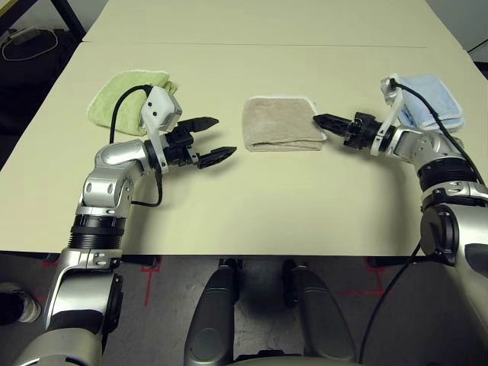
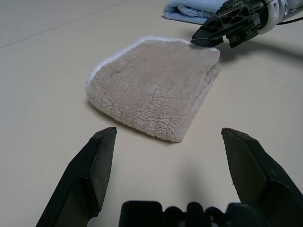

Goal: Fold the towel and set it aside.

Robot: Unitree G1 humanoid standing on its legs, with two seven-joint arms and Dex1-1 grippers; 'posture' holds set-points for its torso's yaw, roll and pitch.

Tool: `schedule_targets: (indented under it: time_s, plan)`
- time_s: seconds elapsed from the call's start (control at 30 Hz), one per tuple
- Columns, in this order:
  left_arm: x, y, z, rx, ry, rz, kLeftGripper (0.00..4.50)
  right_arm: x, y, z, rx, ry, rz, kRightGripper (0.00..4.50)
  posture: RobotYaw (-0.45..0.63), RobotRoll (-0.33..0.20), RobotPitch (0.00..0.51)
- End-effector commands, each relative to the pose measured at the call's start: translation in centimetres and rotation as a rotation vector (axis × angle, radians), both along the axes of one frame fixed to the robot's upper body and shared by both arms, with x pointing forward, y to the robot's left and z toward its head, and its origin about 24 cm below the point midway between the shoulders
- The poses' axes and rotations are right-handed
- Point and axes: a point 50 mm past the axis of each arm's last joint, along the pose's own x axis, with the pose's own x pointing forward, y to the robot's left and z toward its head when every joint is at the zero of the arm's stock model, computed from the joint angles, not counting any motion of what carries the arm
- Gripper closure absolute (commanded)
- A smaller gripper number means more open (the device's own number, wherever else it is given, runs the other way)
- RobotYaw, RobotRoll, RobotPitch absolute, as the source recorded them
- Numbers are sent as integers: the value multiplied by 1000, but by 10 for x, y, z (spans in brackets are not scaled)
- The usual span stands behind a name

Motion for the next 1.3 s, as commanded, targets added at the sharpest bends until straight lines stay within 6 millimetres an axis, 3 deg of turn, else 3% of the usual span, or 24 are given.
schedule_targets:
  time_s: [0.03, 0.3, 0.57, 0.7, 0.97, 1.3]
  plan:
    - [0, 0, -7, 21, 22, -2, 0, 3, 14, -6, -3, 30, 13, 48, 35, 0, 223]
    - [1, 1, -4, 22, 14, 6, 0, 9, 35, -6, -22, 45, 19, 48, 40, 0, 224]
    - [-1, -1, -4, 18, 16, -4, 0, 9, 39, -7, -28, 50, 30, 48, 39, 0, 224]
    - [-1, -2, -4, 19, 18, -8, 0, 9, 38, -7, -31, 48, 30, 1351, 37, 0, 223]
    - [-1, -3, -6, 22, 26, -13, 0, 8, 35, -7, -37, 41, 32, 4381, 33, 0, 219]
    - [-2, -4, -8, 26, 35, -17, 0, 9, 30, 4, 19, -58, 17, 4493, 25, 0, 210]
